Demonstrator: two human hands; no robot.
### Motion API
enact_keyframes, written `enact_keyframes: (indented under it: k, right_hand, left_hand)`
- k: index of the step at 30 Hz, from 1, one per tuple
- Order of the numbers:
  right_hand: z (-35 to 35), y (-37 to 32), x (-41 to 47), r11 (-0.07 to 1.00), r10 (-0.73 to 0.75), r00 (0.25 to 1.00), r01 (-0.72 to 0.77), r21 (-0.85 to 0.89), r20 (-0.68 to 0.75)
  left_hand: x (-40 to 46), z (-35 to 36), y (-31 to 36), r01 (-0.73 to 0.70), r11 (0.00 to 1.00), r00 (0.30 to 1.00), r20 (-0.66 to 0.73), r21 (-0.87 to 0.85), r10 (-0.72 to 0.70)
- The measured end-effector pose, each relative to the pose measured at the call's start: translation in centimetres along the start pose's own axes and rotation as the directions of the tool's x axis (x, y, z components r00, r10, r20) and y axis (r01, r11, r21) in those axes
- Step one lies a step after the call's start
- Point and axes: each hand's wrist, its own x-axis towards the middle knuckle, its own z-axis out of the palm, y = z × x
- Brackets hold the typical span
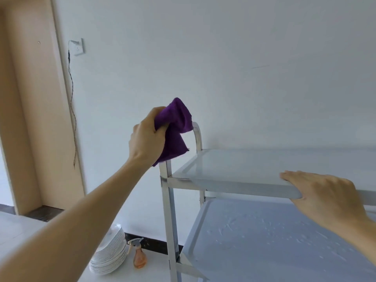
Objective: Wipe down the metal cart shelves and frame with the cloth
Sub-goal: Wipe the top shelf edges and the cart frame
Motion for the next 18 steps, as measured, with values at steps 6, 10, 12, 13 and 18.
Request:
enact_keyframes:
  k: [6,10,12,13,18]
  right_hand:
    - [0.1,-0.2,-0.1,0.998,0.041,0.999,-0.039,-0.046,0.036]
    - [-0.5,-0.6,0.3,0.996,0.054,0.987,-0.043,-0.078,0.15]
    - [-0.8,-1.3,0.7,0.994,0.07,0.978,-0.051,-0.098,0.196]
    - [-0.9,-1.9,1.1,0.993,0.047,0.976,-0.023,-0.114,0.211]
    - [1.1,-8.3,4.8,0.975,-0.178,0.873,0.217,-0.036,0.453]
  left_hand:
    - [1.5,0.3,-2.2,0.058,0.943,0.996,0.043,0.328,-0.076]
    - [-1.2,4.4,-4.1,0.002,0.931,0.951,0.287,0.365,-0.115]
    - [-2.5,5.9,-4.7,0.0,0.896,0.966,0.232,0.443,-0.114]
    - [-3.0,6.5,-4.9,0.009,0.885,0.974,0.197,0.465,-0.114]
    - [-4.5,7.6,-6.3,0.009,0.903,0.993,0.103,0.429,-0.059]
